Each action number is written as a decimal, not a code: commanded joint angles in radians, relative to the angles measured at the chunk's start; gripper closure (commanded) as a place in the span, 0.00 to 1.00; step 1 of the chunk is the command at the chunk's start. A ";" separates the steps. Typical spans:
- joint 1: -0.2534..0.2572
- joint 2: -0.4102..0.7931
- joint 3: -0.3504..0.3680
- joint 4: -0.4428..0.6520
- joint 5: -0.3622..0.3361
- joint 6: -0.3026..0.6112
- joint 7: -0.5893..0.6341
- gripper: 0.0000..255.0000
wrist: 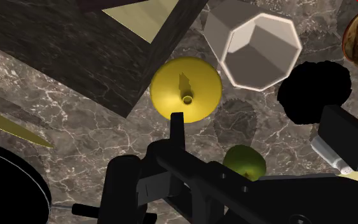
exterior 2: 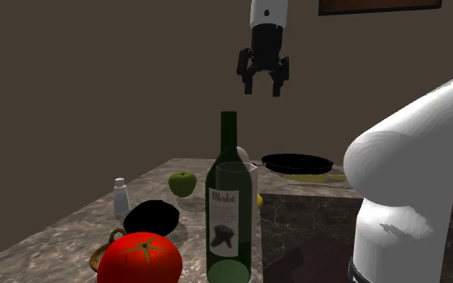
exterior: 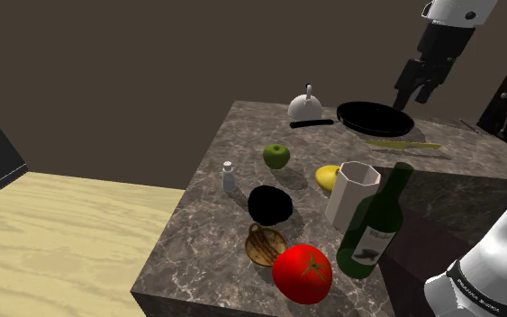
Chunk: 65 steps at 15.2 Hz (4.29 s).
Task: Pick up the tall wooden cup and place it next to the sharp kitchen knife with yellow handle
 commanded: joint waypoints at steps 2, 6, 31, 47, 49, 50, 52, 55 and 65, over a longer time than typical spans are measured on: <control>0.001 -0.009 0.002 -0.040 0.000 0.033 0.001 0.00; 0.006 -0.033 0.012 -0.190 0.001 0.170 0.005 0.00; 0.021 0.076 0.032 -0.529 0.003 0.638 0.016 1.00; 0.021 0.030 0.033 -0.457 0.004 0.520 0.016 1.00; 0.021 0.020 0.033 -0.435 0.004 0.488 0.016 1.00; 0.022 0.016 0.033 -0.424 0.004 0.473 0.016 1.00; 0.022 0.009 0.033 -0.400 0.004 0.442 0.016 1.00; 0.022 0.001 0.034 -0.364 0.005 0.398 0.016 1.00; 0.022 -0.006 0.034 -0.233 0.005 0.260 0.016 1.00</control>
